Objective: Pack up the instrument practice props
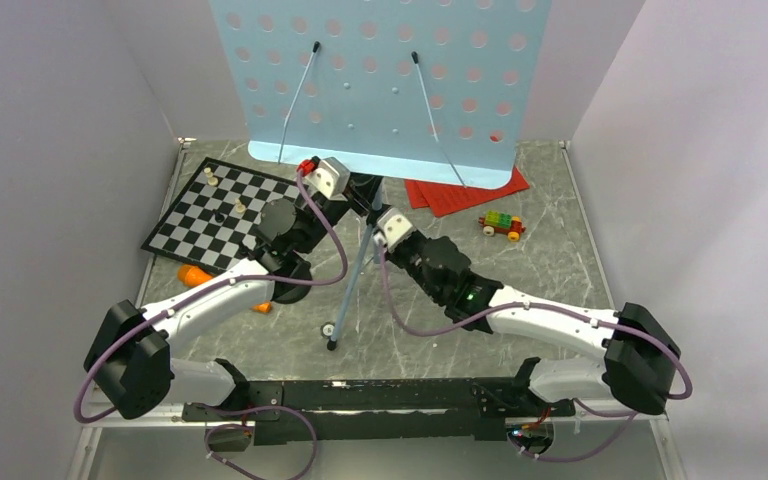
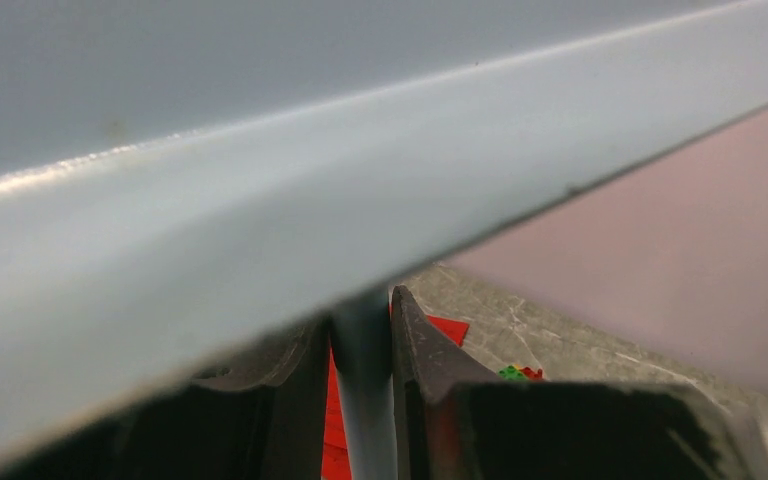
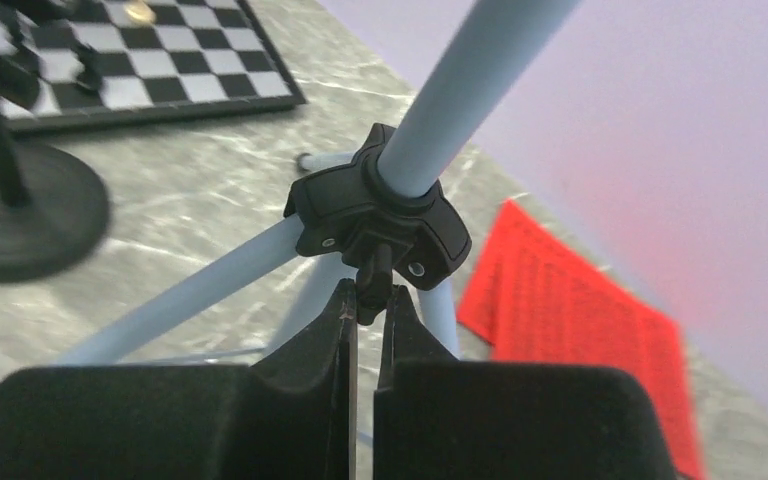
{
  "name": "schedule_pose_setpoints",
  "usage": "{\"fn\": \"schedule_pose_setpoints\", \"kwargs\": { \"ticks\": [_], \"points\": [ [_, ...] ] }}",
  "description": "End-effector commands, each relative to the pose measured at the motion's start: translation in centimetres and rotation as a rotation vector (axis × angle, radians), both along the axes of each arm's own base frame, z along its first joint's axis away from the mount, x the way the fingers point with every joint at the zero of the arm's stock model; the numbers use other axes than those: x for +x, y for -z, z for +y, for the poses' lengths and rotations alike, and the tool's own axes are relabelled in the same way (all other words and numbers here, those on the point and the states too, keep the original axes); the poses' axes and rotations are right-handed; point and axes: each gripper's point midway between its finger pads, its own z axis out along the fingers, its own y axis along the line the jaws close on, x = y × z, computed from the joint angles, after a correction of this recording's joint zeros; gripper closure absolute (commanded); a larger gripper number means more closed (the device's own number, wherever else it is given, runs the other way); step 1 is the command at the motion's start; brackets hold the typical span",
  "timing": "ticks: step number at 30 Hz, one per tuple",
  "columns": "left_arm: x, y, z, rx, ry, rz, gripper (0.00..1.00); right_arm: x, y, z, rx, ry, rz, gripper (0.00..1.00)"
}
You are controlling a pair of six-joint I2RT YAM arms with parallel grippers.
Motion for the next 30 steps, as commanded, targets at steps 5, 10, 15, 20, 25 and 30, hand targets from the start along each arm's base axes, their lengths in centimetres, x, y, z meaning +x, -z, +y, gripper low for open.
{"fn": "schedule_pose_setpoints", "kwargs": {
  "ticks": [5, 10, 15, 20, 25, 30],
  "points": [
    [1.5, 4.1, -1.5, 0.124, -0.004, 0.092, 1.0, -2.1, -3.3, 0.8, -0.536, 0.083, -0.564, 1.0],
    [1.8, 4.8, -1.7, 0.124, -0.006, 0.106, 1.0, -3.6, -3.8, 1.6, -0.67, 0.158, -0.774, 1.0],
    [1.8, 5.1, -1.5, 0.136, -0.017, 0.104, 1.0, -3.4, -4.9, 0.7, -0.525, 0.202, -0.631, 0.83],
    [2.0, 4.5, -1.2, 0.136, -0.035, 0.093, 1.0, -4.1, -6.8, 0.2, -0.198, 0.176, -0.318, 0.22],
    [2.2, 4.3, -0.7, 0.14, -0.067, 0.084, 1.0, -7.7, -4.0, 0.7, 0.037, 0.007, 0.064, 0.08],
    [2.1, 3.7, -0.2, 0.117, -0.078, 0.076, 1.0, -10.8, -0.1, 1.7, 0.319, -0.121, 0.475, 0.15]
  ]
}}
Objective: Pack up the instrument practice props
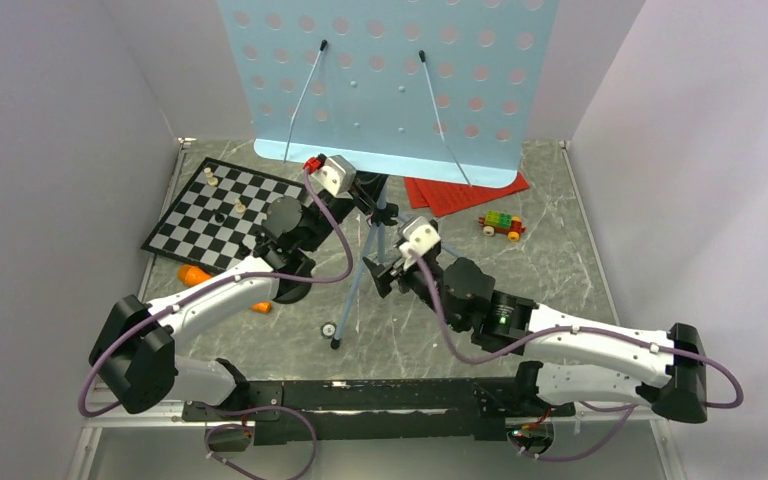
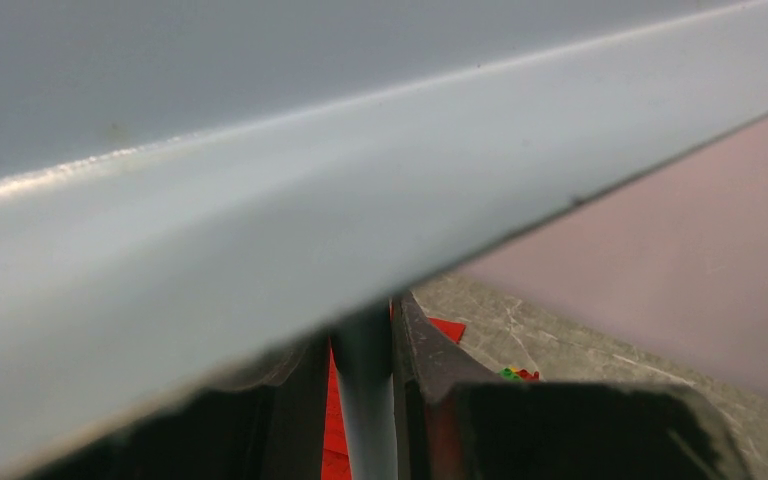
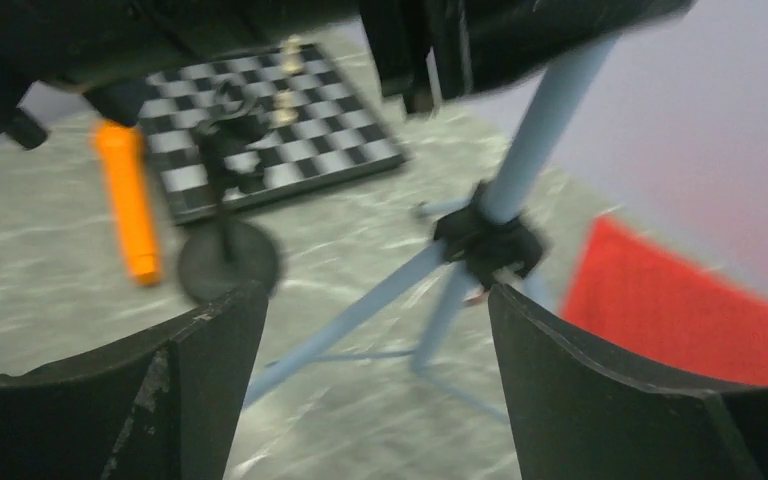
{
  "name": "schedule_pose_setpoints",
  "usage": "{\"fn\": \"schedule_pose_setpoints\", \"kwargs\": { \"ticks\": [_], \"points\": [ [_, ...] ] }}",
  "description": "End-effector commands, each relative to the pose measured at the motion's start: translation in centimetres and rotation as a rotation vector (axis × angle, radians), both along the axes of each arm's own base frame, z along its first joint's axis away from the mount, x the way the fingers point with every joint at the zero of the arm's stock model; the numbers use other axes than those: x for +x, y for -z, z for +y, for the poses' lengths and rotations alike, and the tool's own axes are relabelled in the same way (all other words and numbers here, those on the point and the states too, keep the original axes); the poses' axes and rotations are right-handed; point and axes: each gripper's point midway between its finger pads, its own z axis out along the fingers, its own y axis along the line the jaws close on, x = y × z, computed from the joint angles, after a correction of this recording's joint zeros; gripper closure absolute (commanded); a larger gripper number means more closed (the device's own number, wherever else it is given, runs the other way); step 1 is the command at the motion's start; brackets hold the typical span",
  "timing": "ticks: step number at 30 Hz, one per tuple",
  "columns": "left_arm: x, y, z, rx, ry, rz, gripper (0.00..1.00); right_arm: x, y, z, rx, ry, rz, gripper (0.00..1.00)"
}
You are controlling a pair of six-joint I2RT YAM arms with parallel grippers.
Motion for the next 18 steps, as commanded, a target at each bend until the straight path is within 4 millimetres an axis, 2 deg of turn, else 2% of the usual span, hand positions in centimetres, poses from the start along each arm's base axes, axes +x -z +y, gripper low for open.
{"fn": "schedule_pose_setpoints", "kwargs": {
  "ticks": [1, 5, 7, 10, 14, 17, 18],
  "points": [
    [1.6, 3.6, 0.6, 0.111, -0.073, 0.065, 1.0, -3.0, 7.6, 1.1, 0.237, -0.137, 0.536, 0.18],
    [1.1, 3.2, 0.6, 0.096, -0.055, 0.059, 1.0, -2.9, 9.9, 0.5, 0.461, -0.179, 0.739, 0.22],
    [0.9, 3.1, 0.7, 0.092, -0.05, 0.057, 1.0, -2.0, 9.9, 0.1, 0.552, -0.176, 0.806, 0.21],
    [0.6, 3.0, 0.6, 0.088, -0.037, 0.052, 1.0, -0.3, 8.2, -0.6, 0.706, -0.202, 0.854, 0.17],
    [0.2, 2.8, 0.7, 0.079, -0.025, 0.044, 1.0, 2.3, 4.6, -1.7, 0.935, -0.281, 0.908, 0.15],
    [0.1, 2.9, 0.7, 0.082, -0.023, 0.039, 1.0, 3.9, 3.0, -2.0, 1.056, -0.345, 0.97, 0.15],
    [0.1, 2.9, 0.6, 0.086, -0.021, 0.035, 1.0, 4.7, 3.1, -1.9, 1.086, -0.346, 1.003, 0.16]
  ]
}}
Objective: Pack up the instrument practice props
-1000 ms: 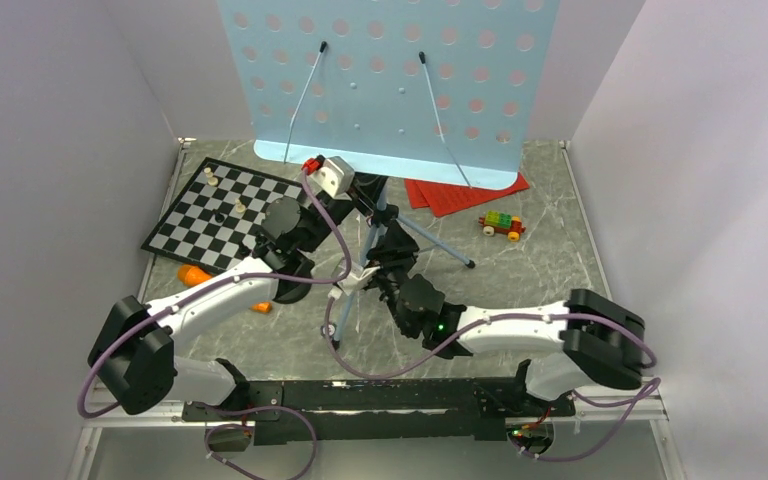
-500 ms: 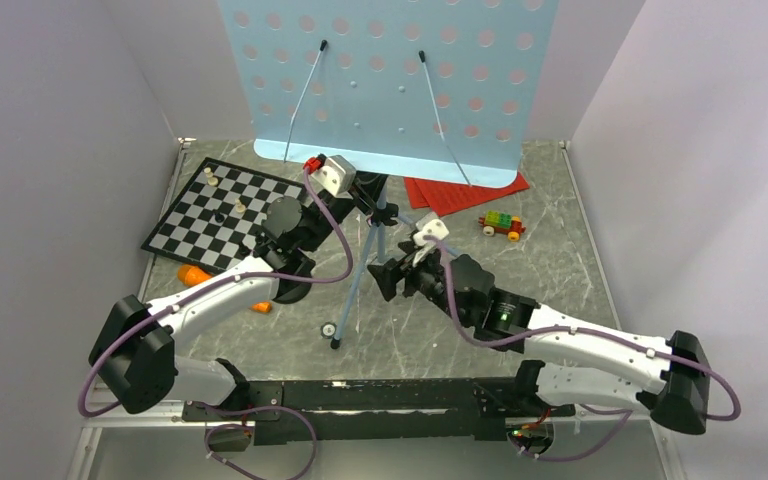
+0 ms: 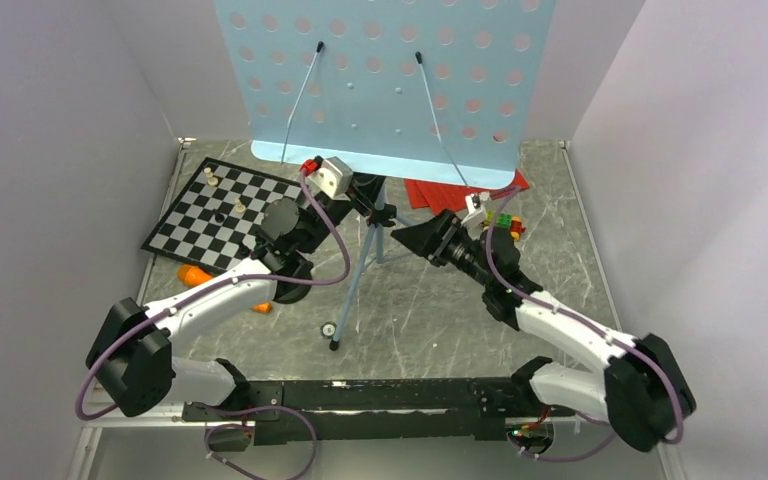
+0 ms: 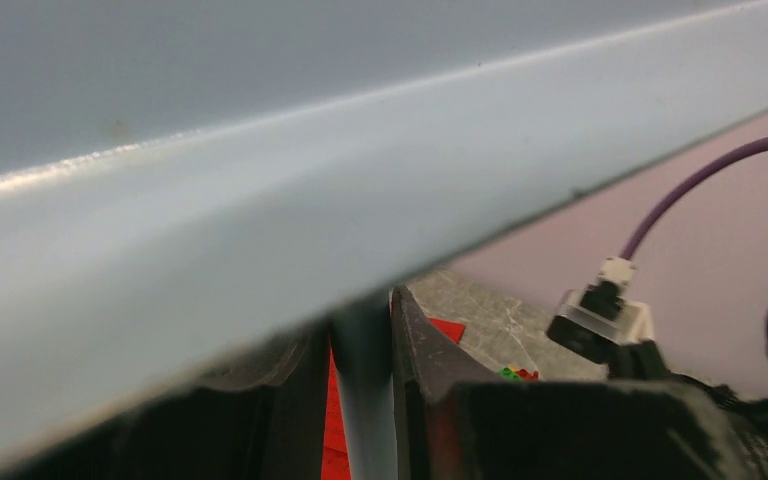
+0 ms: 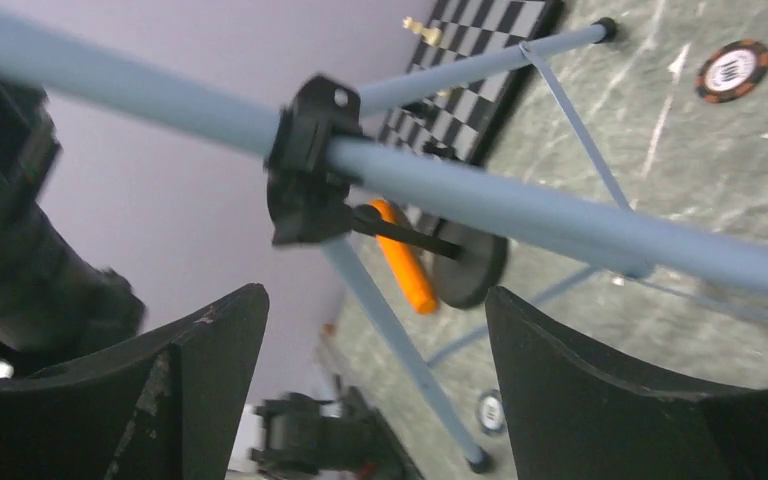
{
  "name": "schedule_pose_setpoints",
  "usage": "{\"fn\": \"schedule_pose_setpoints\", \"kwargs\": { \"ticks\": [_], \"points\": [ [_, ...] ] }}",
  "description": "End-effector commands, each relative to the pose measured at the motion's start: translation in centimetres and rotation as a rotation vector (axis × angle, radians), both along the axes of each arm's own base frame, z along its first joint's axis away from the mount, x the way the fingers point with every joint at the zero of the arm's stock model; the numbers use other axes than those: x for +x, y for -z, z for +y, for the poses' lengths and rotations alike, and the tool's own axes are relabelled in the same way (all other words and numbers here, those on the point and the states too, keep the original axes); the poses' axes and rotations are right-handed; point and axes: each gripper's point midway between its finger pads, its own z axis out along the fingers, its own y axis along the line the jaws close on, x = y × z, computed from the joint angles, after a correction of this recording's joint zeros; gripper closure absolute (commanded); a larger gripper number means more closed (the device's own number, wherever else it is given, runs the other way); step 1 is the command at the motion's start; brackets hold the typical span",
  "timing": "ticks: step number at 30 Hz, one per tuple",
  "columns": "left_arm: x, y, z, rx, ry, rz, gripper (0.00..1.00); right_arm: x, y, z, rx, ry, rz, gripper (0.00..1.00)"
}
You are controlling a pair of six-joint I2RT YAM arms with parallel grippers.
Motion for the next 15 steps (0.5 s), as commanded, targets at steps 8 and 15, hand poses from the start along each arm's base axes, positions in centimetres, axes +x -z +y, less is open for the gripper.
{"fn": "schedule_pose_setpoints", "kwargs": {
  "ticks": [8, 15],
  "points": [
    [0.4, 3.2, 0.1, 0.117, -0.018, 0.021, 1.0, 3.1, -6.6, 2.6, 0.341, -0.167, 0.077, 0.32],
    [0.5, 3.7, 0.0, 0.131, -0.02, 0.02, 1.0, 3.4, -7.1, 3.5, 0.371, -0.212, 0.092, 0.44]
  ]
}}
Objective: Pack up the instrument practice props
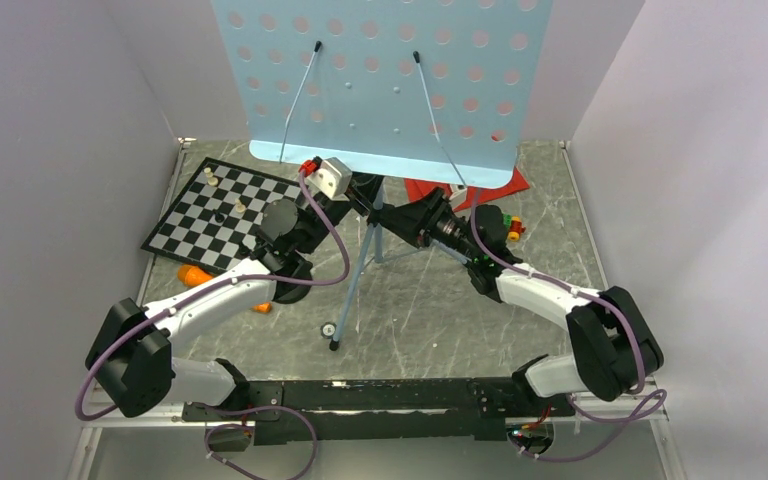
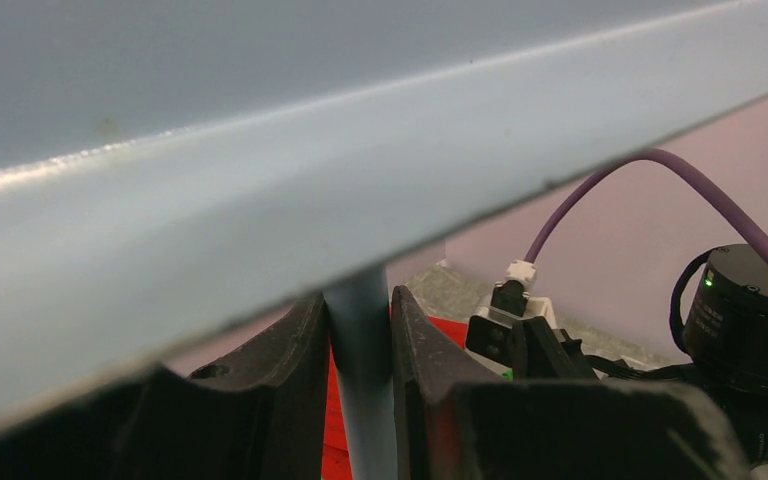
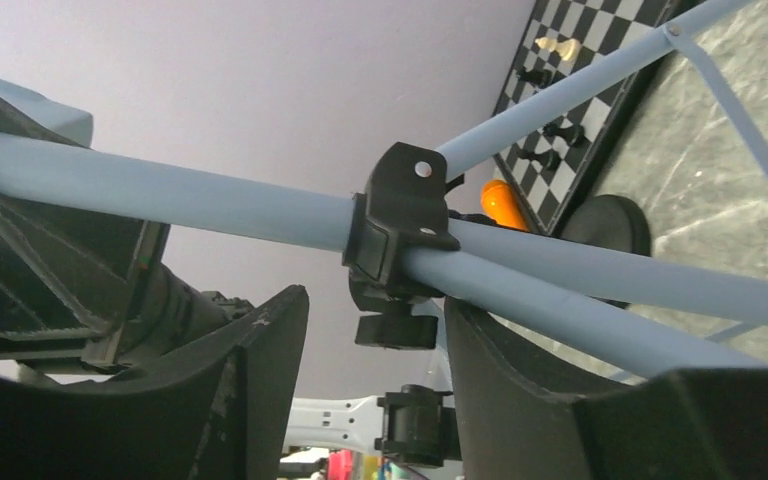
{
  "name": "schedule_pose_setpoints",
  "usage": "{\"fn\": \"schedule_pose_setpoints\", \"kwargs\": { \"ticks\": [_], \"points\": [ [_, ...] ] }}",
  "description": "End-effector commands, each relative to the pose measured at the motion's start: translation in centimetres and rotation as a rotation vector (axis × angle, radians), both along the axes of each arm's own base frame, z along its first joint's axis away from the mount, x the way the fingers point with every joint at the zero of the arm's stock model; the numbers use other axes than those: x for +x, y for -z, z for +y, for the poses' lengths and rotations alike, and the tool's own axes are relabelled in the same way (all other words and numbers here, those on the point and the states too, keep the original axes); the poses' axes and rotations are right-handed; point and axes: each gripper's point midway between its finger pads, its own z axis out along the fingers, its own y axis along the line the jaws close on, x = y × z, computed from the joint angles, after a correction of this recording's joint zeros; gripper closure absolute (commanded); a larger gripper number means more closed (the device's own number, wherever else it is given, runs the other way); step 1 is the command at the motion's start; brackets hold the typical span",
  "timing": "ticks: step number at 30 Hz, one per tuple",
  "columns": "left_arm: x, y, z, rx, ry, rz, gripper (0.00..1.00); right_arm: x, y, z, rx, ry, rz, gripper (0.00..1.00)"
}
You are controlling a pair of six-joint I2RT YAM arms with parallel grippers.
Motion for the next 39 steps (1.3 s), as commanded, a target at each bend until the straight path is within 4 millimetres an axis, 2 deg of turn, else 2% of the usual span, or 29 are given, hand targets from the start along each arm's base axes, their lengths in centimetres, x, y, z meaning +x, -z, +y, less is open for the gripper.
{"fn": "schedule_pose_setpoints", "kwargs": {
  "ticks": [1, 7, 11, 14, 16, 20, 24, 26, 28, 29, 31, 32, 33, 36, 39],
  "points": [
    [0.5, 3.7, -0.2, 0.125, -0.014, 0.031, 1.0, 0.0, -3.9, 0.7, 0.093, -0.049, -0.077, 0.48],
    [0.6, 3.8, -0.3, 0.127, -0.013, 0.036, 1.0, -0.2, -3.6, 0.6, 0.057, -0.055, -0.083, 0.82],
    [0.7, 4.3, -0.4, 0.132, -0.007, 0.051, 1.0, -0.2, -3.9, 0.6, -0.032, -0.051, -0.166, 1.0],
    [0.8, 4.7, -0.6, 0.138, -0.006, 0.068, 1.0, -0.2, -4.2, 0.6, -0.243, -0.029, -0.372, 1.0],
    [0.9, 5.1, -0.7, 0.145, -0.002, 0.082, 1.0, 0.0, -3.9, 0.4, -0.478, 0.038, -0.563, 1.0],
    [1.1, 6.1, -1.1, 0.153, 0.008, 0.112, 1.0, -1.1, -2.0, 0.0, -0.925, 0.149, -0.971, 1.0],
    [1.3, 6.8, -1.4, 0.159, 0.01, 0.134, 1.0, -1.4, -0.7, -1.0, -1.206, 0.23, -1.149, 1.0],
    [1.4, 7.1, -1.4, 0.165, 0.009, 0.14, 1.0, -1.9, -0.6, -1.1, -1.287, 0.256, -1.209, 1.0],
    [1.5, 7.1, -1.3, 0.172, 0.001, 0.14, 1.0, -2.0, -1.2, -1.4, -1.298, 0.293, -1.209, 1.0],
    [1.6, 7.2, -1.3, 0.175, -0.004, 0.139, 1.0, -2.2, -1.5, -1.5, -1.277, 0.302, -1.196, 0.91],
    [1.7, 7.1, -1.1, 0.183, -0.017, 0.133, 1.0, -2.6, -2.0, -1.7, -1.239, 0.306, -1.172, 0.63],
    [1.7, 7.2, -1.0, 0.189, -0.021, 0.13, 1.0, -2.8, -2.1, -1.8, -1.222, 0.307, -1.156, 0.52],
    [1.7, 7.2, -1.0, 0.196, -0.026, 0.127, 1.0, -3.0, -2.1, -2.0, -1.211, 0.308, -1.142, 0.46],
    [1.9, 7.4, -0.8, 0.227, -0.041, 0.119, 1.0, -3.7, -2.3, -2.9, -1.187, 0.323, -1.118, 0.36],
    [2.1, 8.2, -0.8, 0.264, -0.06, 0.118, 1.0, -4.4, -3.0, -4.2, -1.162, 0.349, -1.088, 0.34]
  ]
}}
